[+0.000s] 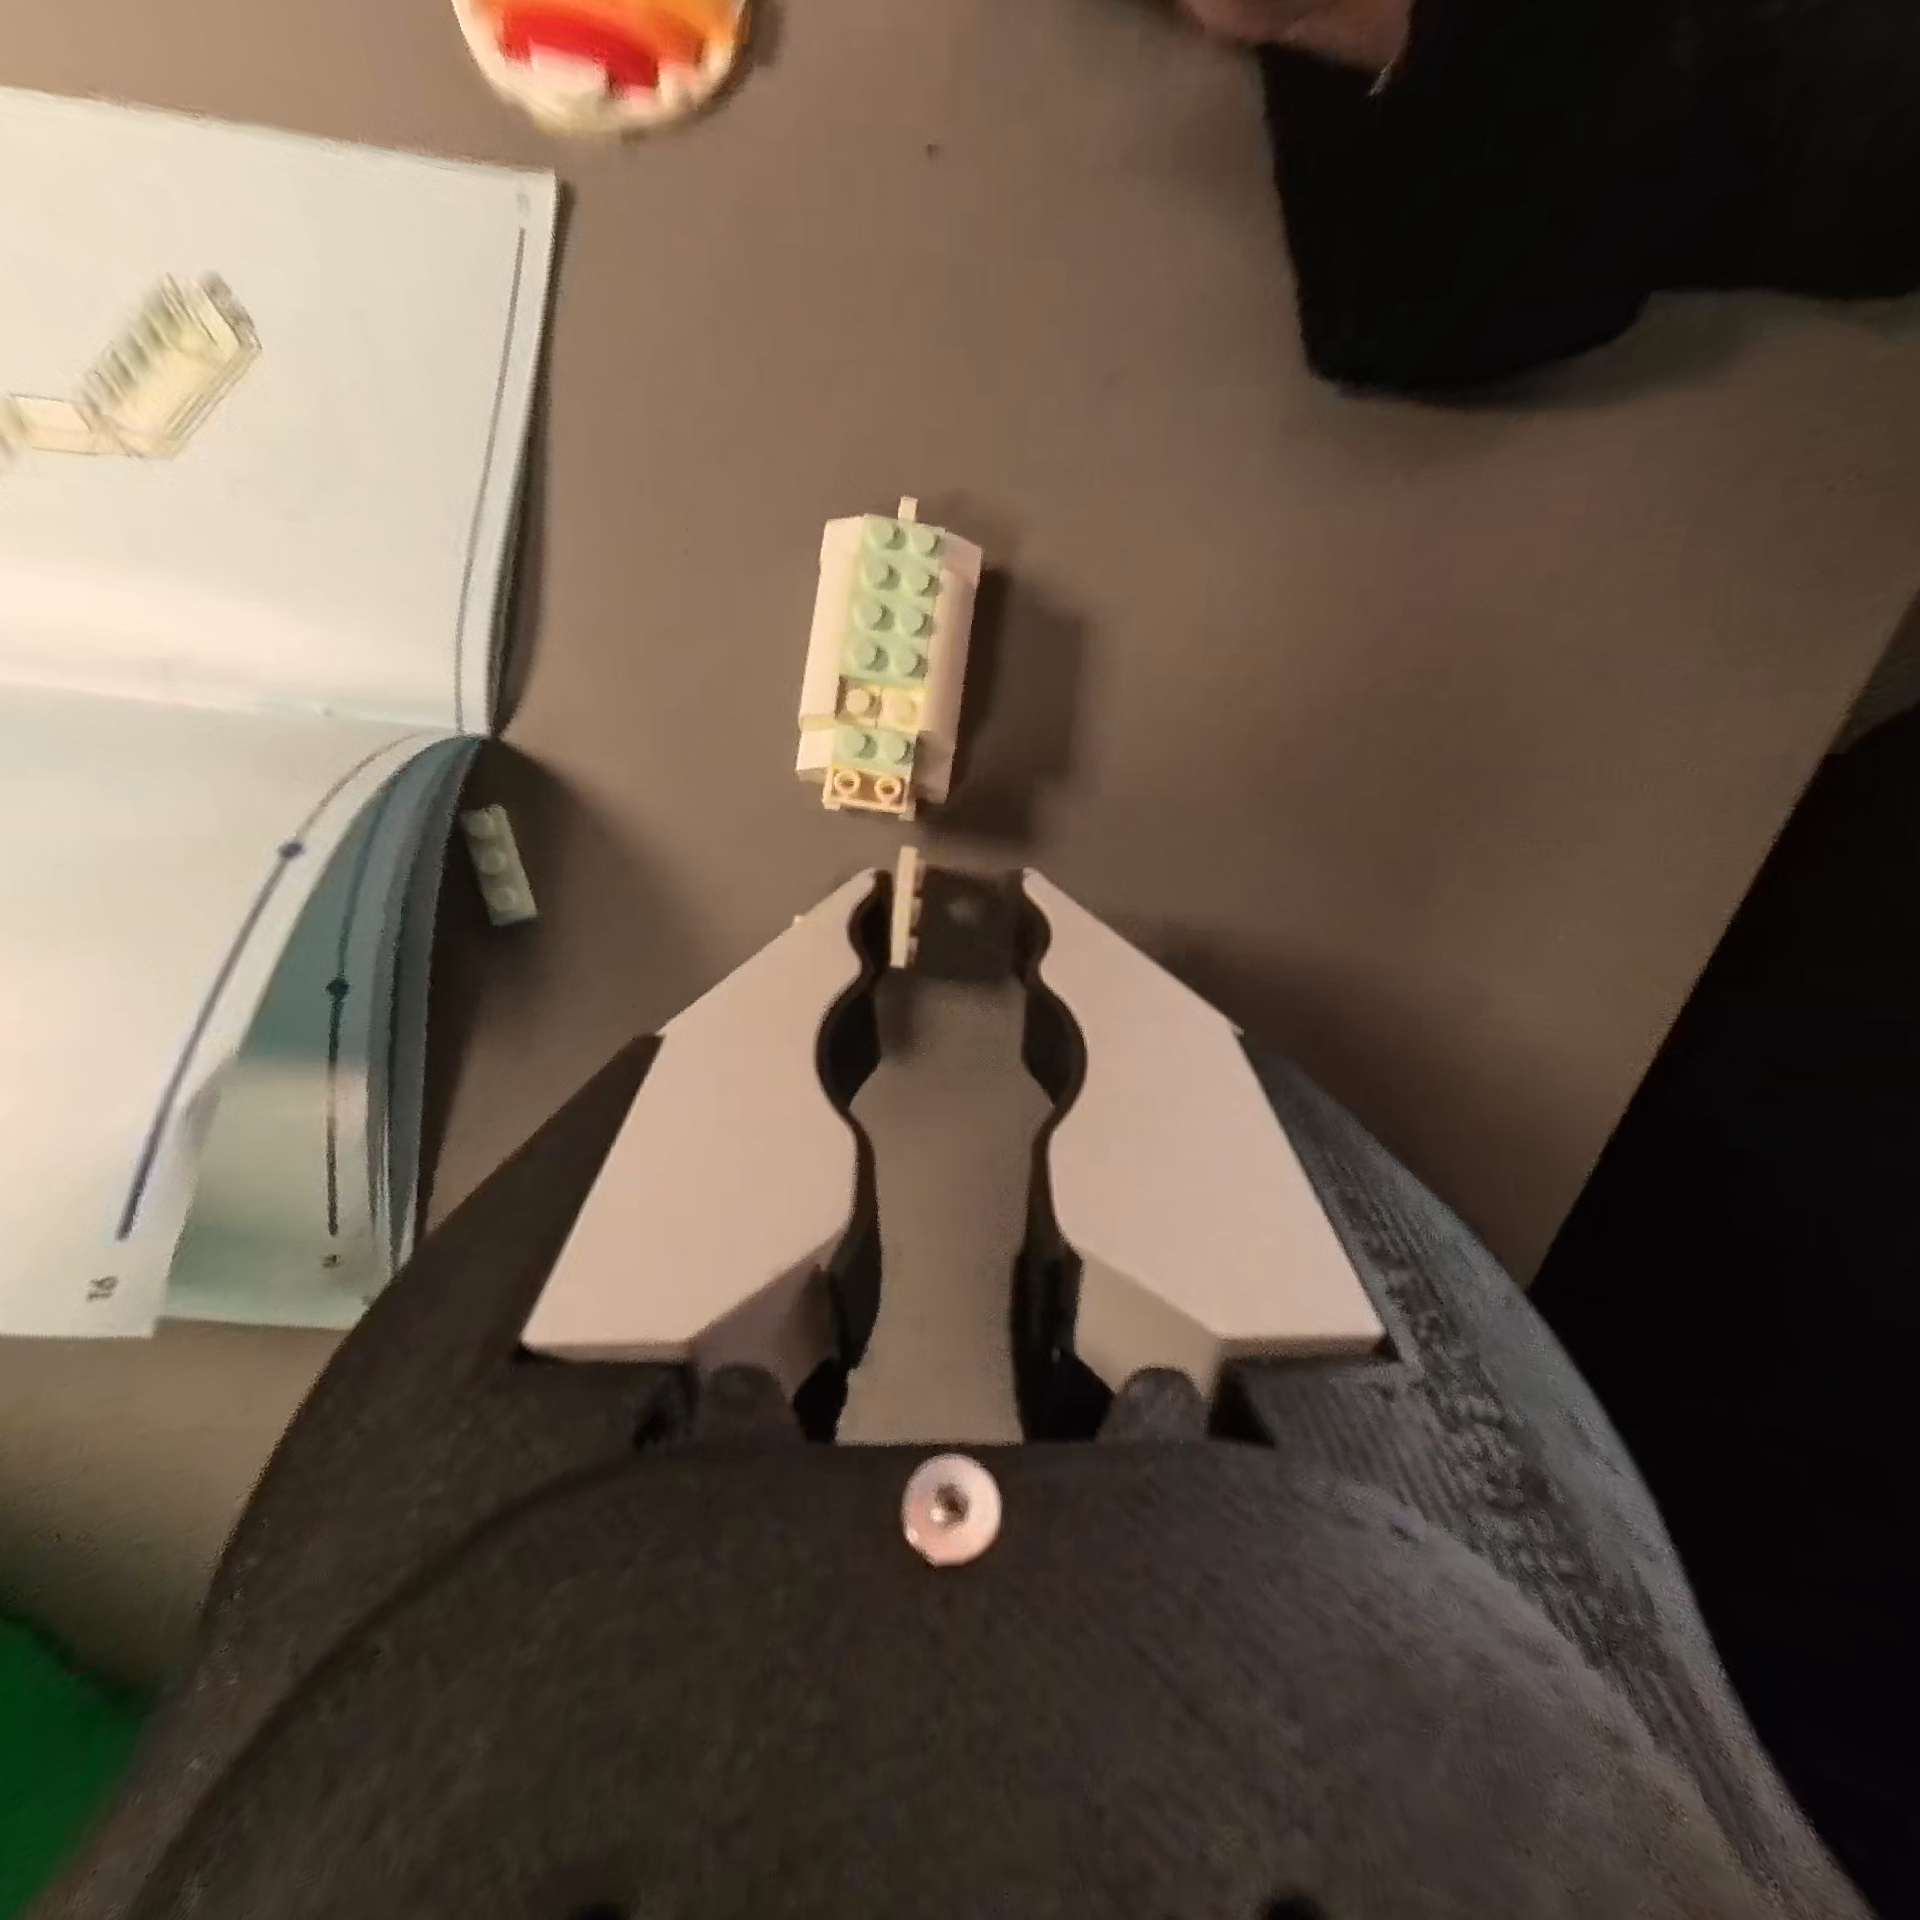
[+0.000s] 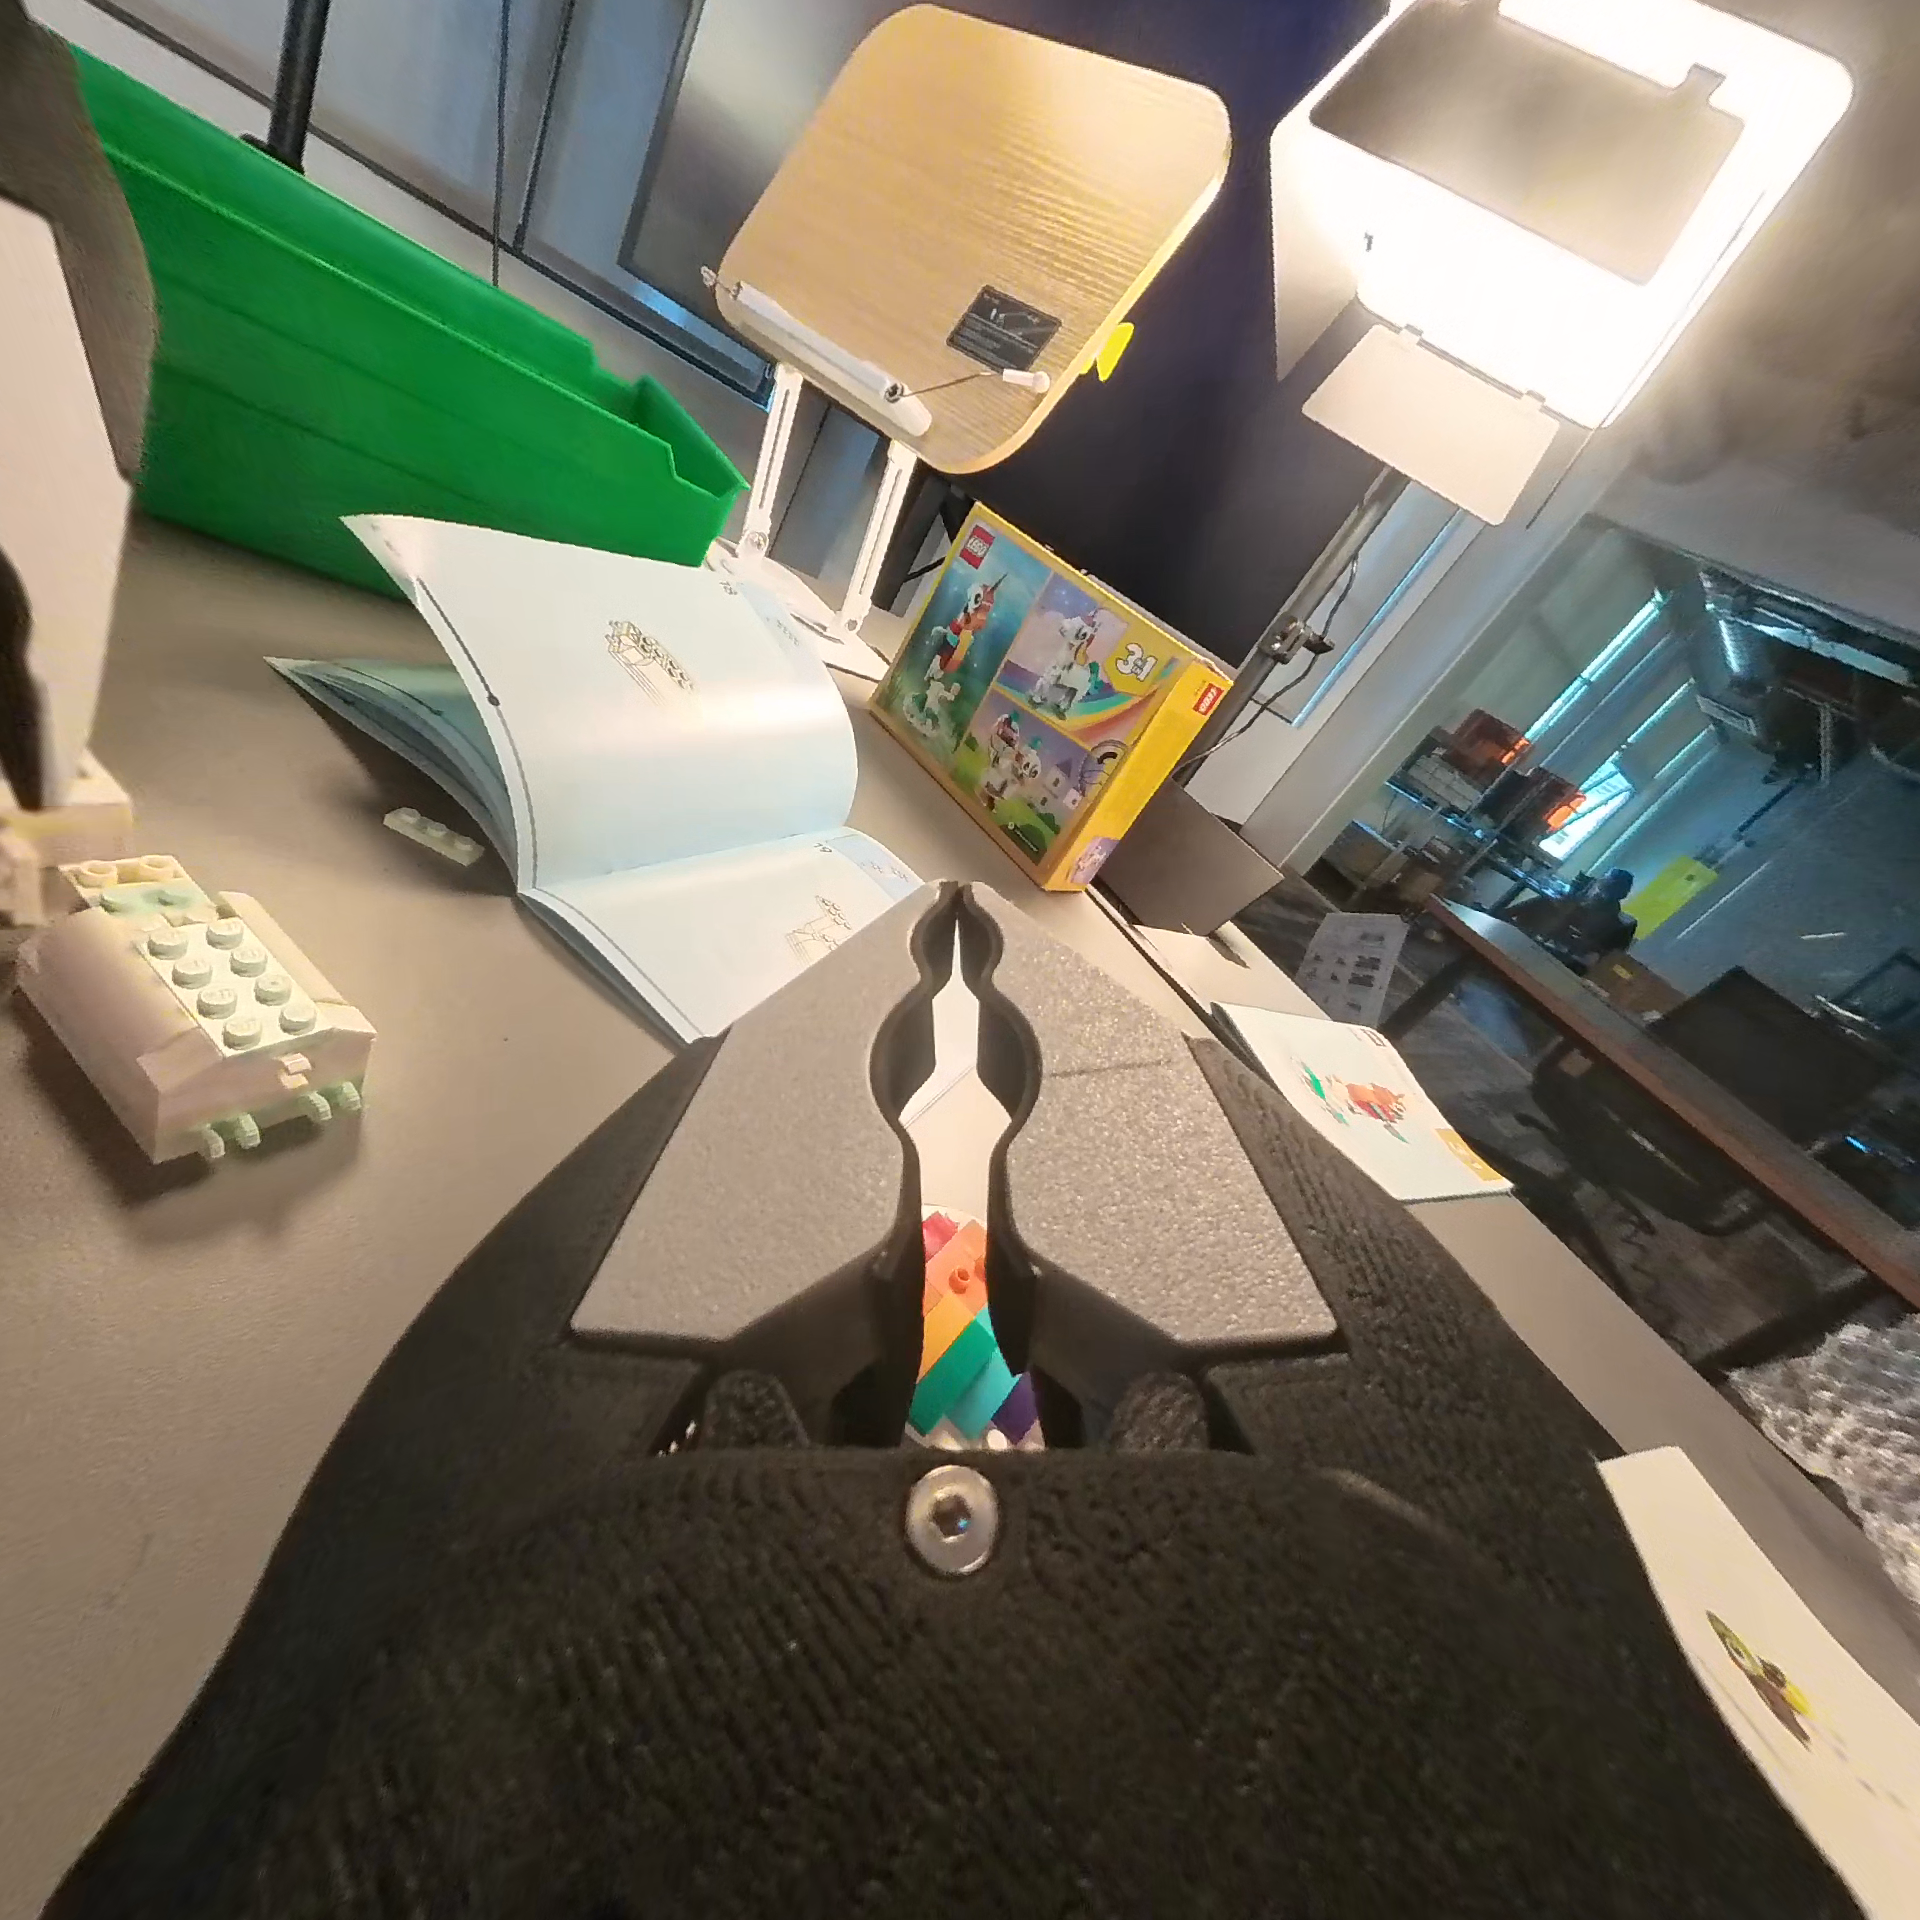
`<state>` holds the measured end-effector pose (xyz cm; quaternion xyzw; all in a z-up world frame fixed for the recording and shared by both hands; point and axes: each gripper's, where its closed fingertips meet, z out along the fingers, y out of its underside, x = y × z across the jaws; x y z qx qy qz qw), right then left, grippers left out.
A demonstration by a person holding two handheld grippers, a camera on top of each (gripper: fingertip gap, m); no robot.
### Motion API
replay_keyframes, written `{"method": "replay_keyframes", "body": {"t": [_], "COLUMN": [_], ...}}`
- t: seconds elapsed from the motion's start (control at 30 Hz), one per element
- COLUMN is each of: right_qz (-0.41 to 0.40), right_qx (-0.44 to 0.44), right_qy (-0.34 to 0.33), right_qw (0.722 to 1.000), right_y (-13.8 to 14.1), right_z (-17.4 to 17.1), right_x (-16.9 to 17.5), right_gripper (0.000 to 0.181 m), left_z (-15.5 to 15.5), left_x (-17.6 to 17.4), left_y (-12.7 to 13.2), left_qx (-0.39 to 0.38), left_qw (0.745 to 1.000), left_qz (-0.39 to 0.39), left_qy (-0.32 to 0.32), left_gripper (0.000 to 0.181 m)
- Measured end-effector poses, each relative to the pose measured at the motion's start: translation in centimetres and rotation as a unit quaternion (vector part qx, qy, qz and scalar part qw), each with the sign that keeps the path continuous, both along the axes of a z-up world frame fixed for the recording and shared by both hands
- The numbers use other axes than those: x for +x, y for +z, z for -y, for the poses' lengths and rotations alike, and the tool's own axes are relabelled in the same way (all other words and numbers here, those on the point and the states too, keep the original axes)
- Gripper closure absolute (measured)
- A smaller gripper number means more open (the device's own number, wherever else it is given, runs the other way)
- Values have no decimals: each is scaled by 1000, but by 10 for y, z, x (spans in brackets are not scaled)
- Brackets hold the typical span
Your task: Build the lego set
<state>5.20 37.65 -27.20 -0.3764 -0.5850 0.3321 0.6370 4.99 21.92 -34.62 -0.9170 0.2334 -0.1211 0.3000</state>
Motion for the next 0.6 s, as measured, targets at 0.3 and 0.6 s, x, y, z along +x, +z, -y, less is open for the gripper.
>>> {"method": "replay_keyframes", "body": {"t": [0.3, 0.6], "right_qz": [-1, 14], "right_qx": [18, 22], "right_qy": [7, 147], "right_qw": [1000, 989], "right_y": [0, -4], "right_z": [7, 70], "right_x": [-2, -1], "right_gripper": [170, 133], "left_z": [15, 3], "left_x": [-37, -38], "left_y": [9, -18], "left_qx": [90, 76], "left_qw": [995, 995], "left_qz": [32, 68], "left_qy": [38, 23], "left_gripper": [145, 159]}}
